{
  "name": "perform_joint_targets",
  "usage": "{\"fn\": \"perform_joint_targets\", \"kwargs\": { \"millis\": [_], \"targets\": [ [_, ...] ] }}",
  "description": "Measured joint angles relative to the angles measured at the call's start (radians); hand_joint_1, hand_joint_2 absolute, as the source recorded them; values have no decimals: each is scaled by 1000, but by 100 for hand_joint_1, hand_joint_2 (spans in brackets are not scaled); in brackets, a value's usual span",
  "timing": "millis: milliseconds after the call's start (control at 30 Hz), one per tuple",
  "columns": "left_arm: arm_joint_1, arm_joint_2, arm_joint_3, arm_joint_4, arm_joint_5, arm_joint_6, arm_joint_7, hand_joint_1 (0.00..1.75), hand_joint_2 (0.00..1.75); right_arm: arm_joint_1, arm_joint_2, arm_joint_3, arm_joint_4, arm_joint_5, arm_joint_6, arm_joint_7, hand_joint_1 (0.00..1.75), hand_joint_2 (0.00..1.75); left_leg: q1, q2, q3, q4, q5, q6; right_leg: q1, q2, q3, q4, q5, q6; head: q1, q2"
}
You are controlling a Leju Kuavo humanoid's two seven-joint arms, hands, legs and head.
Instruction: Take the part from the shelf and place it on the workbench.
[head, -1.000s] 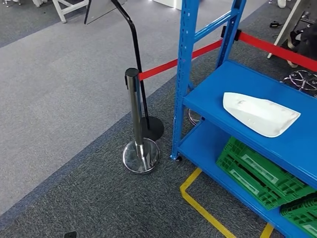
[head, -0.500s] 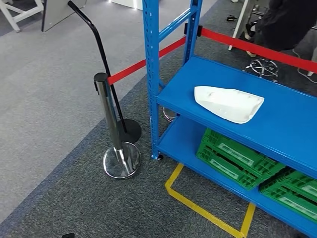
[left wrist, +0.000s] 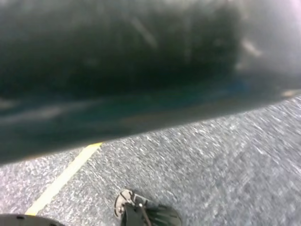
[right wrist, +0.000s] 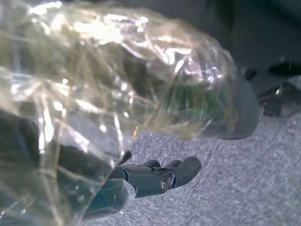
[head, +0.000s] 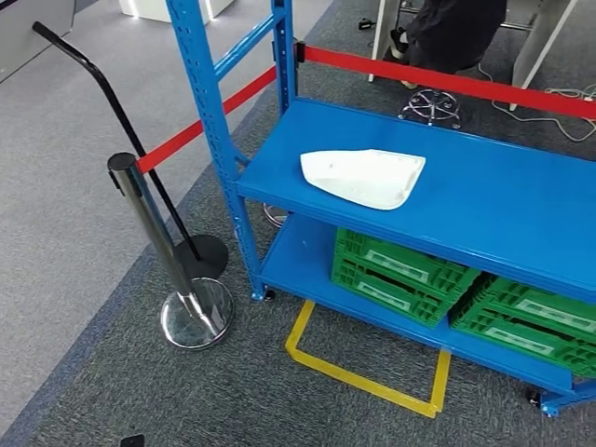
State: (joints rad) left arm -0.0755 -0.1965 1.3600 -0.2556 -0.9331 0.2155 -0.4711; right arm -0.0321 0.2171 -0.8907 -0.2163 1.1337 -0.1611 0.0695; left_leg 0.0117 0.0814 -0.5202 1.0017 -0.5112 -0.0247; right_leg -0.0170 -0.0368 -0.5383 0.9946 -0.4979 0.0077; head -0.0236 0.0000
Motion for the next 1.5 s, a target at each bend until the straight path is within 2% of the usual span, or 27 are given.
{"fn": "perform_joint_targets", "kwargs": {
  "millis": [67,133,167,200,267,300,333,400,467,533,600,633,667,700,733,767,833,900,967,1033,1100,1167,1200,1233,1333,1400,1500],
  "targets": [
    [1,0,0,0,0,0,0,0,0,-1,0,0,0,0,0,0,0,0,3,-49,-38,94,-63,-8,-3,21,2,-1,7,-11,-2,0],
    [5,0,0,0,0,0,0,0,0,-2,0,0,0,0,1,0,0,0,3,-70,-100,232,-125,-9,-1,46,0,-1,9,-15,-2,0],
    [6,-1,0,0,0,0,0,0,0,-1,0,0,0,0,2,0,0,0,3,-73,-121,272,-131,-8,-1,60,0,-1,9,-16,-2,0],
    [7,-1,0,0,0,0,0,0,0,0,0,0,0,0,3,0,0,0,3,-74,-125,276,-115,-6,0,74,0,-1,9,-16,-2,0],
    [7,-1,0,0,0,0,0,0,0,0,0,0,0,0,3,0,0,0,3,-92,-86,176,-39,2,0,102,3,-1,10,-14,-3,0],
    [7,0,0,0,0,0,0,0,0,-1,1,0,0,0,4,0,0,0,3,-119,-58,108,-3,10,1,116,3,0,10,-12,-2,0],
    [6,1,0,0,0,0,0,0,0,-2,1,0,0,0,4,0,0,0,4,-142,-34,48,19,16,2,128,1,2,10,-8,-2,0],
    [5,3,0,0,0,0,0,0,0,-3,2,0,0,0,5,0,0,0,4,-167,-15,-4,27,24,0,149,-9,2,13,5,-3,0],
    [2,2,0,0,-1,0,0,0,0,0,2,0,0,1,6,0,0,0,5,-148,-11,-16,28,29,-3,161,-20,0,16,20,-4,0],
    [1,1,0,0,-2,0,-1,0,0,0,2,0,0,1,6,0,0,0,7,-121,-8,-28,35,39,-2,123,-45,39,-13,28,1,0],
    [3,0,0,0,-3,0,-2,0,0,-4,2,0,0,2,6,0,0,0,6,-89,-7,-33,36,46,-1,68,-102,157,-83,34,7,0],
    [5,0,0,0,-3,0,-2,0,0,-5,2,0,0,3,5,-1,0,0,5,-73,-7,-32,36,46,-2,55,-134,224,-113,37,8,0],
    [5,0,0,0,-3,0,-2,0,0,-4,2,0,0,4,4,-1,0,0,4,-58,-7,-32,35,47,-3,49,-154,269,-126,41,7,0],
    [4,-1,0,0,-3,0,-2,0,0,-2,2,0,0,5,3,-1,0,0,3,-44,-7,-32,35,46,-3,45,-156,278,-120,43,8,0],
    [3,-1,0,0,-3,0,-2,0,0,0,2,0,0,6,2,-1,0,0,3,-32,-6,-31,34,45,-3,39,-137,245,-95,44,8,0],
    [2,-2,0,0,-3,0,-2,0,0,1,2,0,0,7,1,-1,0,0,3,-21,-4,-30,32,42,-3,26,-99,178,-60,44,8,0],
    [1,-2,0,0,-3,0,-2,0,0,-1,1,0,0,8,0,-1,0,0,-1,-3,0,-27,26,33,-1,-17,-24,43,-12,36,7,0],
    [-1,-2,0,0,-3,0,-2,0,0,-3,1,0,0,8,-1,-1,0,0,-6,12,4,-23,23,22,2,-34,0,-3,-2,24,5,0],
    [-4,-2,0,0,-4,0,-2,0,0,-2,1,0,0,8,-1,-1,0,0,-3,21,8,-22,20,10,2,-15,-5,-1,1,12,4,0],
    [-5,-2,0,0,-4,0,-2,0,0,-1,1,0,0,8,-1,-1,0,0,2,-9,-2,11,-12,-3,0,4,-4,-3,7,-3,2,0],
    [-3,-2,0,0,-4,0,-2,0,0,-3,1,0,0,9,-2,0,0,0,4,-57,-47,120,-82,-9,-1,26,-5,-4,13,-13,-1,0],
    [0,-2,0,0,-5,0,-2,0,0,-3,1,0,0,9,-2,0,0,0,5,-72,-101,244,-132,-8,1,50,-7,-3,15,-16,-2,0],
    [2,-2,0,0,-5,0,-2,0,0,-1,1,0,0,9,-4,0,0,0,5,-73,-113,267,-129,-7,2,61,-7,-3,15,-16,-2,0],
    [2,-2,0,0,-5,0,-2,0,0,0,1,-1,0,9,-8,0,0,0,4,-74,-107,250,-104,-4,3,70,-6,-3,15,-17,-2,0],
    [-1,-1,0,0,-7,0,-2,0,0,-1,1,-1,1,10,-18,11,0,0,2,-85,-31,64,4,14,7,90,-3,-1,15,-13,-2,0],
    [-4,0,0,0,-10,0,-1,0,0,-2,1,-1,1,13,-15,26,0,0,-1,-94,-6,-4,24,23,9,95,-8,1,15,-3,-1,0],
    [-5,0,0,0,-11,-1,0,0,0,-1,1,-2,1,18,1,34,0,0,-2,-90,-6,-19,29,36,6,91,-18,2,15,17,-1,0]
  ]
}}
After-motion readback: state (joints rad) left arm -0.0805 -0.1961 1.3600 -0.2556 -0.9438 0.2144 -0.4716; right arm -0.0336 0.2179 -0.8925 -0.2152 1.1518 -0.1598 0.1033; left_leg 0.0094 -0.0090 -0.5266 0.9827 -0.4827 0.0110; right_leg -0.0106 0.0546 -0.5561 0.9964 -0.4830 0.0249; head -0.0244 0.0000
